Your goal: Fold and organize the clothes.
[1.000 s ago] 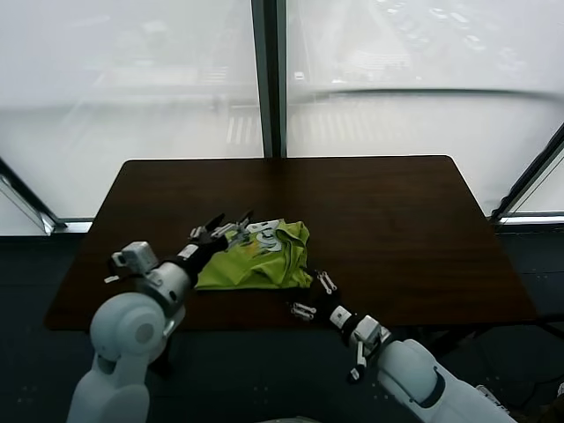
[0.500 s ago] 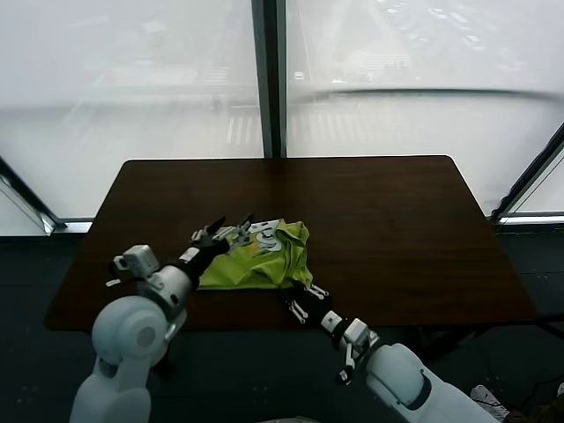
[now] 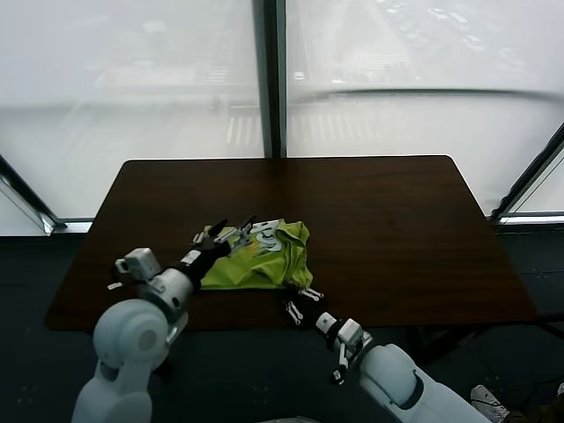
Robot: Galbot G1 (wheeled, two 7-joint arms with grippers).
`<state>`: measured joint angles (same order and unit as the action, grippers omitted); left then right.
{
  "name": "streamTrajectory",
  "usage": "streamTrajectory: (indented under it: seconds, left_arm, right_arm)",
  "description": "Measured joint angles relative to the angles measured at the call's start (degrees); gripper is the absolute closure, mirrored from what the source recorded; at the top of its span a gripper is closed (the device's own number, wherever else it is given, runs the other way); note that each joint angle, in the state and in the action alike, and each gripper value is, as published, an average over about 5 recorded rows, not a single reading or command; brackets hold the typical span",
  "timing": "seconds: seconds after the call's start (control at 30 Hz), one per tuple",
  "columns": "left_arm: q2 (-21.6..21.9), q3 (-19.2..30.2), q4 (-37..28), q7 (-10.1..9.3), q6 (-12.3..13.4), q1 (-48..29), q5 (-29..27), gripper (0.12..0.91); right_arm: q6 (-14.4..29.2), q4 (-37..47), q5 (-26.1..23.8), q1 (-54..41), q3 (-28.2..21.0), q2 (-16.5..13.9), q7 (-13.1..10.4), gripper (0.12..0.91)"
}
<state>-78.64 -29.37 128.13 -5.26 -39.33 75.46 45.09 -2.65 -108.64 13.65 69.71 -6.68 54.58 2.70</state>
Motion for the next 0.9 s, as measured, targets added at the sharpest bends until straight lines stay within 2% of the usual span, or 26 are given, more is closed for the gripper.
streamTrajectory:
  seconds: [0.17,0.3,0.53,0.9]
  left_arm:
    - [0.0,0.0,0.0,0.00,0.1,0.2,-0.1,0.123]
    - [-0.2,0.0,0.0,0.02,0.1,0.4,-0.2,0.123]
    - [-0.6,0.1,0.0,0.02,0.2,0.8,-0.3,0.123]
    - [-0.8,0.3,0.4,0.03,0.2,1.8,-0.5,0.123]
  right_arm:
    - [0.0,-0.7,1.4,0.2,1.0,-0.3,-0.3,0.804]
    - [-0.2,-1.8,3.6,0.8,2.4,-1.1,-0.5,0.866]
    - [-0.9,-3.7,6.1,2.1,5.4,-3.4,-0.3,0.887]
    - [-0.8,-5.1,7.0,3.6,8.3,-6.3,0.6,0.887]
